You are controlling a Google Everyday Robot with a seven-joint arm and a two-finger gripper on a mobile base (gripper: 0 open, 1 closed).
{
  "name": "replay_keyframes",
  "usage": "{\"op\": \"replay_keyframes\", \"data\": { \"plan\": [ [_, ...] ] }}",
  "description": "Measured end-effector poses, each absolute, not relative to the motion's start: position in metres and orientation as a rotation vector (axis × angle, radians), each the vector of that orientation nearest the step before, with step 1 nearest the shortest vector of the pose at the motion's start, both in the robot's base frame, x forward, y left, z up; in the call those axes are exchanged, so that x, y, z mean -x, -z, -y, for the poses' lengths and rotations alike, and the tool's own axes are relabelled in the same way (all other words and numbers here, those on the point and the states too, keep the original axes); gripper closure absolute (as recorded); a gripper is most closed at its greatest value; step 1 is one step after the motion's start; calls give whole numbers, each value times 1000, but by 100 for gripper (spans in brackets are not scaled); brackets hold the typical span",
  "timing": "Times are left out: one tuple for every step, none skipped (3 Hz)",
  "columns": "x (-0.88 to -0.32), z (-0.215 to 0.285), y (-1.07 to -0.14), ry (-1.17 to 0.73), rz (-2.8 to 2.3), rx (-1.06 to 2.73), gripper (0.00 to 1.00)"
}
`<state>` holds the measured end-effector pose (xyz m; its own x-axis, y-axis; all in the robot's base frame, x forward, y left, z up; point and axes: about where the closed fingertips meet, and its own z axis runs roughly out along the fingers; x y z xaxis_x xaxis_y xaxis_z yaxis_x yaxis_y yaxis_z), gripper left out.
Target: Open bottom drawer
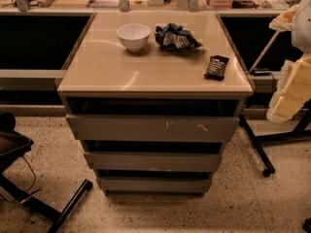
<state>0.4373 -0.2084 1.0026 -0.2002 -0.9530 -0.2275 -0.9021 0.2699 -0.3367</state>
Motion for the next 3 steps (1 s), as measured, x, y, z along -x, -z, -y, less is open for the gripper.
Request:
{"op": "replay_keyframes", "data": {
  "plan": [
    [-437,208,-1003,180,-2161,1682,0],
    [-431,209,-994,149,-2143,1681,0],
    [-398,198,-987,135,-2058,1659,0]
  ]
}}
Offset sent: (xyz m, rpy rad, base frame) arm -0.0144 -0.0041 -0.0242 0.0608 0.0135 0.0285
